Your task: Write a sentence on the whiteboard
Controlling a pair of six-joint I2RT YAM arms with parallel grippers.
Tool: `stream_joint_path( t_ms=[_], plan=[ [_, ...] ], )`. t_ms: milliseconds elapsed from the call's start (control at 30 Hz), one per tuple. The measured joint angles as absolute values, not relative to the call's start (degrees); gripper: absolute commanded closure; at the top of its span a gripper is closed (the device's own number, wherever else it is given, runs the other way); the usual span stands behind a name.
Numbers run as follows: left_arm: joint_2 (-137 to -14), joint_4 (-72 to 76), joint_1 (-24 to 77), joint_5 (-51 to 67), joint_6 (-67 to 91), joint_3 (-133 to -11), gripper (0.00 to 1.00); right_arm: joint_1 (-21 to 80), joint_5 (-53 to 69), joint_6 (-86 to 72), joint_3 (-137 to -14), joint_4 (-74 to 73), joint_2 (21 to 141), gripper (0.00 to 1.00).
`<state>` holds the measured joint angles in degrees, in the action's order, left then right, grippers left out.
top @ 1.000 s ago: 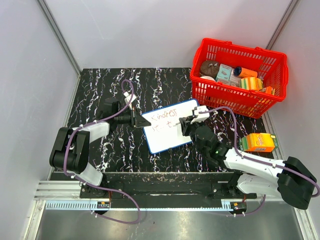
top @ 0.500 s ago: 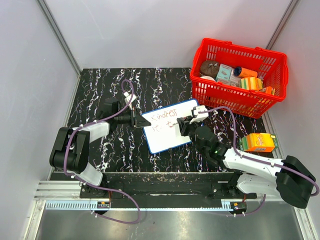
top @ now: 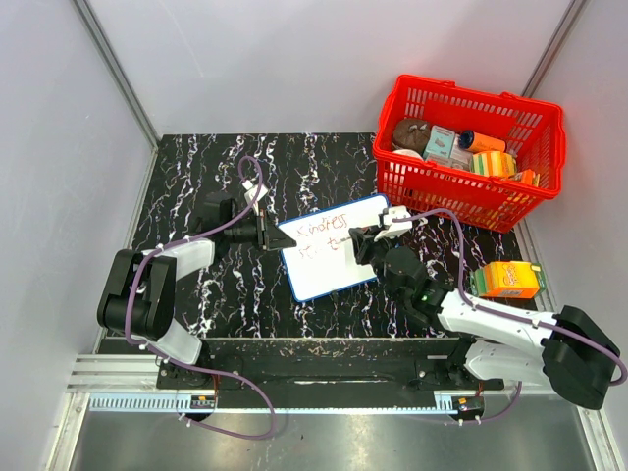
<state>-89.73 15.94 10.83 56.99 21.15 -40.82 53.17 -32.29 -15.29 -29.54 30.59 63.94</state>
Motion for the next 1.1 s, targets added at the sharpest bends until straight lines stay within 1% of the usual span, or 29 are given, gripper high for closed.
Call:
stream_joint_path(
  t_ms=[233, 800, 933, 1100],
  plan=[
    [-89.73, 15.92, 10.83, 56.97, 21.17, -40.82, 1.00, 53.17, -32.56, -15.29, -29.56, 31.07, 65.45, 1.00],
    [-89.73, 15.94, 10.83, 56.99, 21.15, -40.82, 1.00, 53.12, -34.02, -15.29, -29.56, 30.00, 64.53, 1.00],
    [-89.73, 15.94, 10.83, 56.99, 21.15, -40.82, 1.00, 53.08, -34.00, -15.18, -29.41, 28.56, 62.43, 1.00],
    [-89.73, 15.94, 10.85, 56.99, 21.15, -40.82, 1.00, 51.42, -33.52, -14.37, -29.21, 27.94, 57.06, 1.00]
  ],
)
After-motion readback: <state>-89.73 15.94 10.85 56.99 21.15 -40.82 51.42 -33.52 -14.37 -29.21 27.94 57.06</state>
